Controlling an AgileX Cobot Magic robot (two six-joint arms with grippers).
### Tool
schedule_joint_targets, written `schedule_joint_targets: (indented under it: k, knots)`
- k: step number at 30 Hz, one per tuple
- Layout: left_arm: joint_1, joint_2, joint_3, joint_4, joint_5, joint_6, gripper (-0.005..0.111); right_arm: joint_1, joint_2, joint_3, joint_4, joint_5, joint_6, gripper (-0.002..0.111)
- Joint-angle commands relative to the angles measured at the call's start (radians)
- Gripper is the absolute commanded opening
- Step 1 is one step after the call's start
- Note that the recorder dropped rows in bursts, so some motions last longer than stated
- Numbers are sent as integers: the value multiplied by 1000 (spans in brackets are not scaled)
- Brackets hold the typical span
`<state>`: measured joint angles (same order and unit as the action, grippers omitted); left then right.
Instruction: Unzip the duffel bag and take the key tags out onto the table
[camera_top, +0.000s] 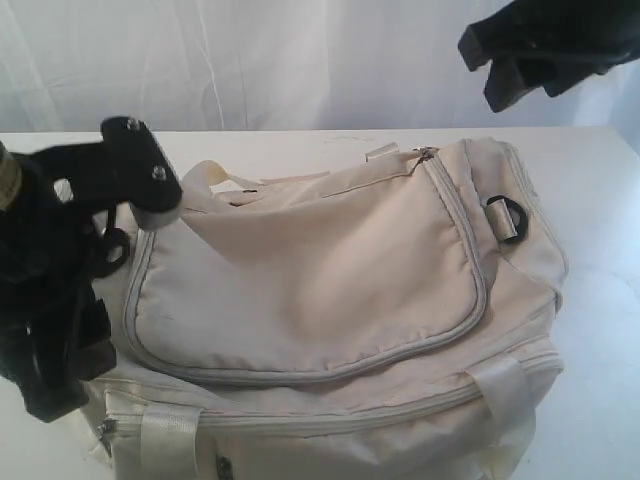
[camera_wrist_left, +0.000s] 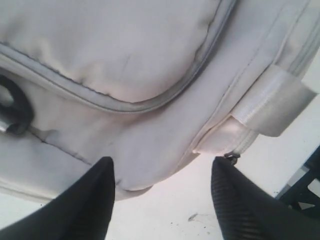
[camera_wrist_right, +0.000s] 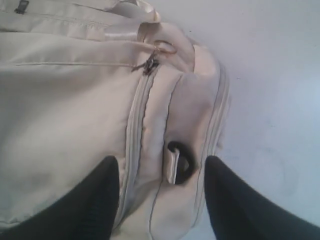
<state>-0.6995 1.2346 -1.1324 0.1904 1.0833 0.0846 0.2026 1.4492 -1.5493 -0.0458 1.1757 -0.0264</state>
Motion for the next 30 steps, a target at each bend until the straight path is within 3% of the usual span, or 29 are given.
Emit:
schedule_joint_targets:
  k: [1,5,8,13,18,21,26,30]
  knots:
    - [0,-57,-73,-41,86,4,60,-6,-140,179,22,-58,26,49]
    - [0,-70,-52,-178,130,168,60,-6,-234,339,34,-130,26,49]
    - [0,-70,22,-221,90,312,60,-6,-287,439,34,-181,26,49]
    - [0,-70,165,-139,-98,343,60,-6,-330,529,34,-231,4,49]
    - [0,-70,250,-49,-196,338,59,-6,-340,562,34,-274,2,49]
    - [0,-70,280,9,-201,331,45,-6,-342,562,34,-304,2,49]
    - [0,-70,319,120,-199,278,4,-6,-342,562,34,-331,2,49]
    - [0,-70,320,316,-161,126,0,-6,-342,562,34,-340,2,49]
